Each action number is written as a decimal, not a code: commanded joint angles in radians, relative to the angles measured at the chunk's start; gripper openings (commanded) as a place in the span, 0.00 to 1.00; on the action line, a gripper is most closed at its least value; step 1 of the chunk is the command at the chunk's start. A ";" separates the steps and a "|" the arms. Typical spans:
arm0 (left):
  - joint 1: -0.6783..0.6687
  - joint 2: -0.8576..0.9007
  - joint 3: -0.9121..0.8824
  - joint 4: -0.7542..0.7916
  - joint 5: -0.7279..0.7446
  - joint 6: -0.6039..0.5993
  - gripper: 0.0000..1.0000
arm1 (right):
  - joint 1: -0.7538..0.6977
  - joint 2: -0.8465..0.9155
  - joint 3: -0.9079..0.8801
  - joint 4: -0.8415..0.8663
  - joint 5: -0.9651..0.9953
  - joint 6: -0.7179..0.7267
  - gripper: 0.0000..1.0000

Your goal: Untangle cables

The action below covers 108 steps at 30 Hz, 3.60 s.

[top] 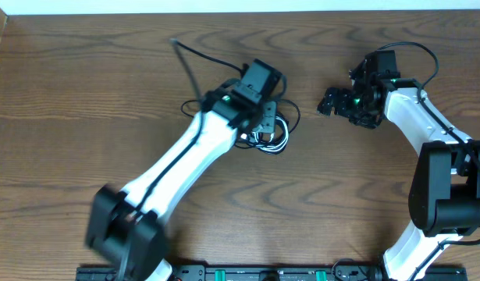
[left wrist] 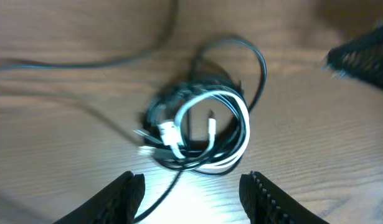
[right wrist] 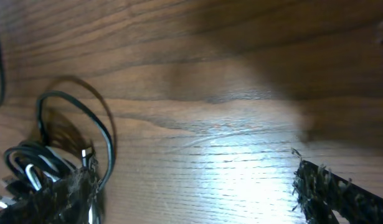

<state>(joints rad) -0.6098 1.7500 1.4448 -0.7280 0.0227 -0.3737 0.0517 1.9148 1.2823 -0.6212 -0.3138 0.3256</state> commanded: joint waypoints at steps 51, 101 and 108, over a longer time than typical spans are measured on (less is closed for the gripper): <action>-0.120 -0.005 -0.025 0.071 -0.103 0.341 0.08 | -0.055 -0.024 -0.003 0.014 -0.462 -0.028 0.98; 0.336 -0.219 -0.027 -0.150 -0.716 -0.085 0.08 | -0.214 -0.024 -0.003 -0.124 0.501 0.089 0.01; 0.718 -0.219 -0.027 -0.069 0.033 0.036 0.07 | -0.230 -0.050 0.064 -0.162 0.631 0.134 0.01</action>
<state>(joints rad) -0.0738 1.5620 1.4113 -0.8436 -0.0792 -0.3828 -0.1116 1.8969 1.2964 -0.7795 0.0238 0.4652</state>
